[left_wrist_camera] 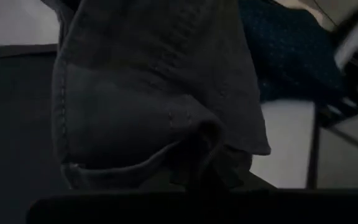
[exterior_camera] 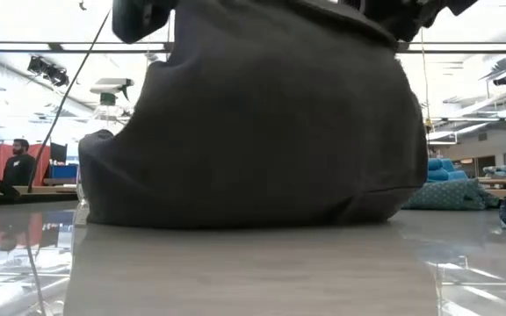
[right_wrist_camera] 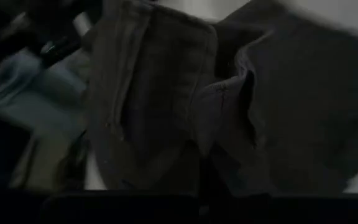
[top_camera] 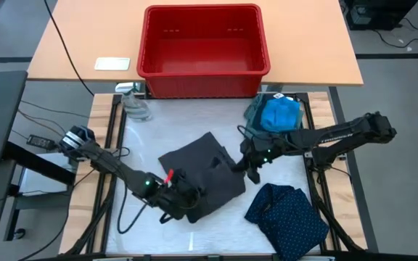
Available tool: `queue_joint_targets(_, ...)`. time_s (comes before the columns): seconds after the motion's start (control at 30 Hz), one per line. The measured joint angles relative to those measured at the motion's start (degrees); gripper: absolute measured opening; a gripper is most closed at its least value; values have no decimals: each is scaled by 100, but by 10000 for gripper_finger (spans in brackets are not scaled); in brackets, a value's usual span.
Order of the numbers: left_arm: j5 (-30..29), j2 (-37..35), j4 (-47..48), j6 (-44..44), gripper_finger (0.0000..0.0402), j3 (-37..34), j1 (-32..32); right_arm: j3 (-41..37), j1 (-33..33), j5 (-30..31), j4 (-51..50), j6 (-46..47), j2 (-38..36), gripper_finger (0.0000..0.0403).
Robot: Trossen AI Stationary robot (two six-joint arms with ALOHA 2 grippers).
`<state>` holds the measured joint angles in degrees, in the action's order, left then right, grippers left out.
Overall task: Fold laundry
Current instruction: Fold the gray shorts
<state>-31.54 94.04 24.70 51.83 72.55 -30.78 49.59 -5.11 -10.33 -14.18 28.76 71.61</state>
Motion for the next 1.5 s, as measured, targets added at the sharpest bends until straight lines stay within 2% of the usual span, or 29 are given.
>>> queue_joint_targets(0.13, -791, 42, 687, 923, 16, 7, 20, -135, 441, 442, 335, -135, 51, 10)
queue_joint_targets(0.27, -1408, 51, 1959, 2049, 16, 7, 214, -227, 1102, 460, 827, -513, 462, 10)
queue_joint_targets(0.47, -1259, 388, 2940, 2629, 16, 12, 643, -237, 1694, 437, 1908, -988, 1717, 13)
queue_joint_targets(0.53, -1044, 561, 3151, 2866, 16, 12, 819, -213, 1815, 436, 2240, -935, 2082, 36)
queue_joint_targets(0.67, -499, 883, 3265, 3015, 19, 1, 1022, -123, 2011, 526, 2297, -809, 2424, 107)
queue_joint_targets(0.77, -221, 966, 3441, 3366, 37, 1, 1112, -119, 2098, 536, 2292, -777, 2306, 150)
queue_joint_targets(0.83, -183, 935, 3653, 3591, 60, 2, 1133, -119, 2140, 530, 2229, -787, 2098, 164)
queue_joint_targets(1.03, -270, 438, 4143, 3862, 143, 5, 1064, -114, 2191, 357, 2016, -904, 1327, 163)
queue_joint_targets(1.17, -572, 103, 4061, 3764, 185, 5, 1025, -114, 2186, 106, 1869, -960, 861, 160)
queue_joint_targets(1.27, -760, -55, 3896, 3742, 200, 7, 1021, -114, 2183, -153, 1826, -963, 583, 160)
queue_joint_targets(1.5, -1037, -201, 3531, 3315, 203, 162, 1146, -114, 1970, -575, 1596, -989, 309, 160)
